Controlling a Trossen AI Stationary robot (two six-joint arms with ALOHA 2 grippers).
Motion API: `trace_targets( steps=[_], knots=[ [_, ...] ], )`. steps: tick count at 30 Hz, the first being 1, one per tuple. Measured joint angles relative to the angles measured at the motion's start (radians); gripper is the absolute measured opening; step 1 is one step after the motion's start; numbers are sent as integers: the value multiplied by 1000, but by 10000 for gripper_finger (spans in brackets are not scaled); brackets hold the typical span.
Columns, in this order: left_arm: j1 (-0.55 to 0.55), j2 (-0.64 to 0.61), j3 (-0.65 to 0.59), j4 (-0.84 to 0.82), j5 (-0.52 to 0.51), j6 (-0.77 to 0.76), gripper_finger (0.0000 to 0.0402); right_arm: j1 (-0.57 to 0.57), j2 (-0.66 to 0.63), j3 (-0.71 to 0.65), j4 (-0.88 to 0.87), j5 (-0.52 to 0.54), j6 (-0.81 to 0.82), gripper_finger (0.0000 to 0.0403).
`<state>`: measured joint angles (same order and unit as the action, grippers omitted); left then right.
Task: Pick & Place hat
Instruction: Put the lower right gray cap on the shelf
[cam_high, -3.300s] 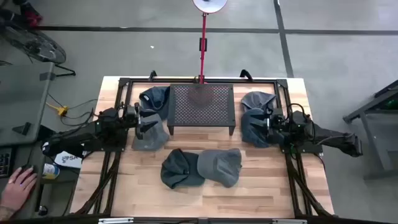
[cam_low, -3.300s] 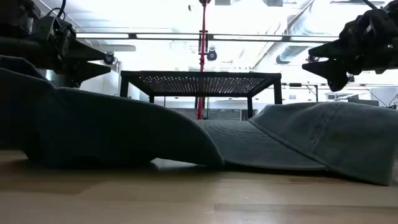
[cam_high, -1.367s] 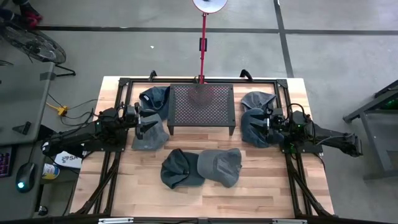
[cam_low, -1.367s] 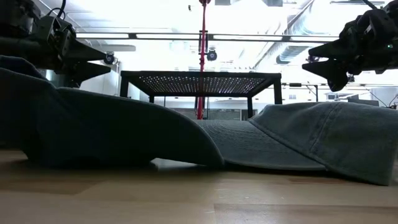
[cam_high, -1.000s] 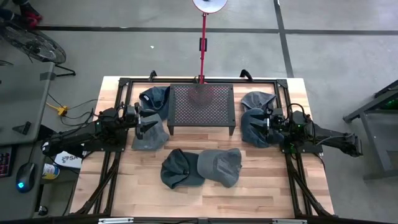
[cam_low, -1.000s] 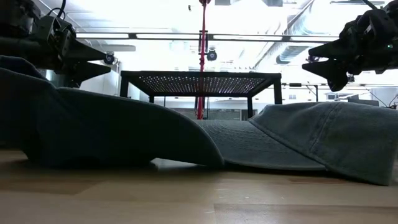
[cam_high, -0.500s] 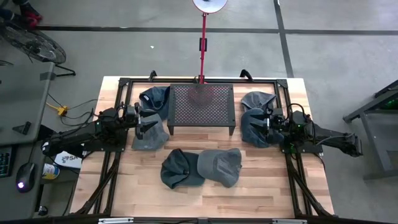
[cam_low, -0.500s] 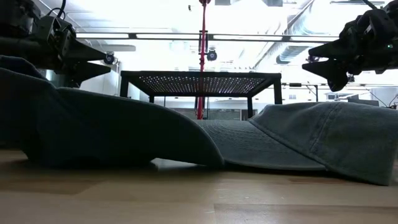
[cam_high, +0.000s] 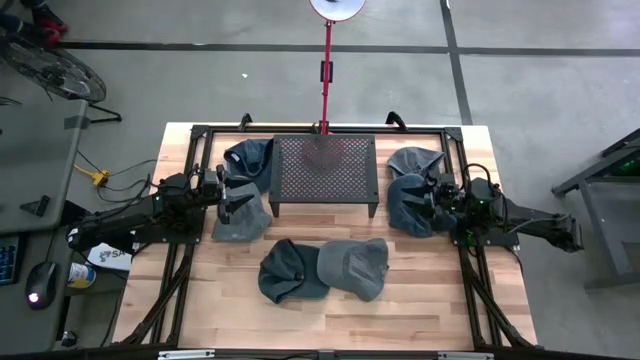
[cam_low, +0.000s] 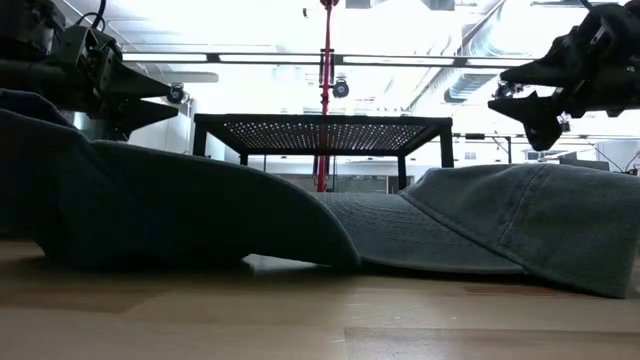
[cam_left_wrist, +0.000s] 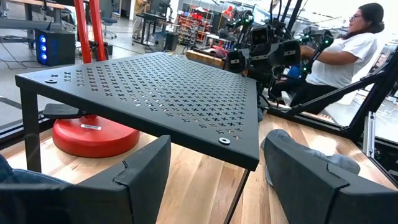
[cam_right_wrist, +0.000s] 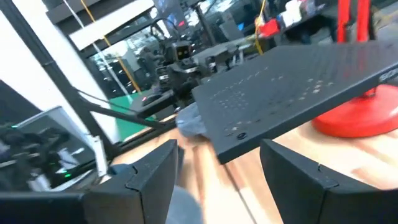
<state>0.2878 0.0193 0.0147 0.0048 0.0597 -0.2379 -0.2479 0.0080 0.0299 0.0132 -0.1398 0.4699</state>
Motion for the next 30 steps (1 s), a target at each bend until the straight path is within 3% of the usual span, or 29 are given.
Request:
trace_targets(
  steps=[4,9,13,23,27,30],
  knots=[
    [0,0,0,0,0,0,255,0,14,94,-102,-33,-1,222],
    [0,0,0,0,0,0,255,0,90,255,-325,65,-24,222],
    [0,0,0,0,0,0,255,0,209,383,-477,75,-24,222],
    [0,0,0,0,0,0,255,59,475,582,-619,-161,3,222],
    [0,0,0,0,0,0,255,158,523,589,-626,-177,43,222],
    [0,0,0,0,0,0,255,240,558,588,-635,-148,172,222]
  ],
)
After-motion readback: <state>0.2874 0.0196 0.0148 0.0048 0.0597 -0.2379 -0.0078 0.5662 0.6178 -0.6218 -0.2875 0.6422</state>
